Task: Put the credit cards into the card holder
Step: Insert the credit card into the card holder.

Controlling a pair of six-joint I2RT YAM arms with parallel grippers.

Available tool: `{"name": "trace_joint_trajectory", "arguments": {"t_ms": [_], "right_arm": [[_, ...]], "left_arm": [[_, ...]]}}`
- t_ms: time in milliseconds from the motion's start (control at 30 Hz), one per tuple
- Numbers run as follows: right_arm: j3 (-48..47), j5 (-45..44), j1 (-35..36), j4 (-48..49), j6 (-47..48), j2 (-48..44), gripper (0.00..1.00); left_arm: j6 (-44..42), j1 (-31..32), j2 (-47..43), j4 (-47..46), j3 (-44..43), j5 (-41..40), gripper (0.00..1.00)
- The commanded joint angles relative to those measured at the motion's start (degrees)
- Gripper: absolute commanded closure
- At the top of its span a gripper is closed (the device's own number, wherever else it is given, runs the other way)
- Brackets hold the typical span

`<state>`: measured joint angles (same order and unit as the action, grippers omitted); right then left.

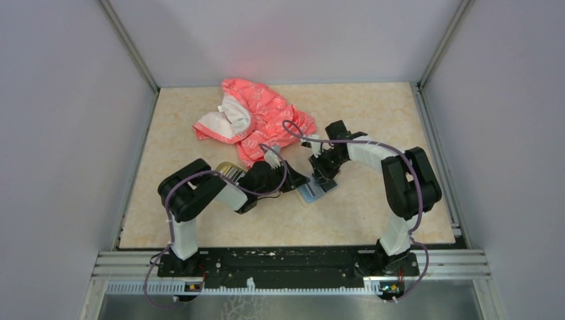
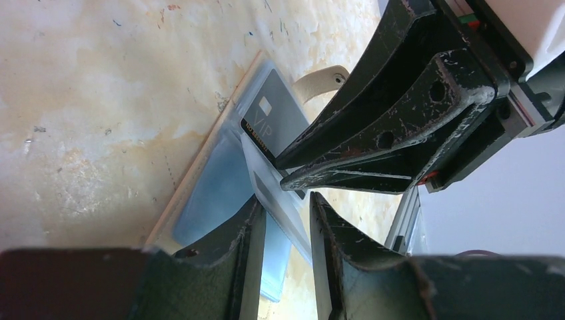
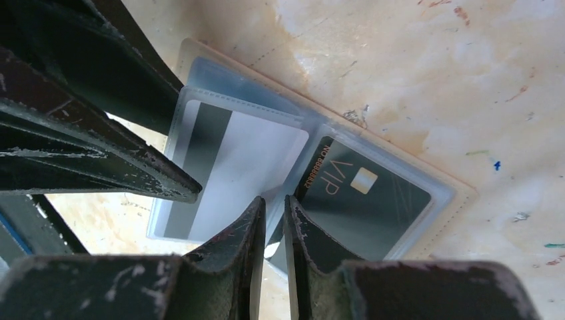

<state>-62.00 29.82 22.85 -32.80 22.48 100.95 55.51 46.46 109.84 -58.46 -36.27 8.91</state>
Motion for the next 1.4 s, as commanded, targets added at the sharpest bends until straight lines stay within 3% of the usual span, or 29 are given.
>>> {"name": "trace_joint_trajectory", "arguments": {"t_ms": [0,200,533,800,1367], "right_arm": [[-2.0,3.7,0.4,-1.8,0.6,1.1,0.83],[-2.4,1.2,-0.1,-1.2,-0.8,0.4,0.83],[-0.6,1.7,-7.1,3.3,-3.6,-9.7,0.8],[-0.2,1.4,-9.1,4.6,-4.6,-11.7,0.79],[4.3,4.2,-13.1,12.6,-4.8,-26.0,0.74]], "left_arm": [[0.5,-0.1,-0.8,-3.7,1.1,1.3,0.63],[0.2,0.1,-1.0,-3.1,0.4,1.2,0.63],[-0.2,0.4,-0.7,-1.7,-1.8,1.9,0.6],[-1.0,1.1,0.3,1.4,-6.0,2.1,0.6],[-4.5,1.2,4.6,8.6,-16.1,4.3,0.6]]}}
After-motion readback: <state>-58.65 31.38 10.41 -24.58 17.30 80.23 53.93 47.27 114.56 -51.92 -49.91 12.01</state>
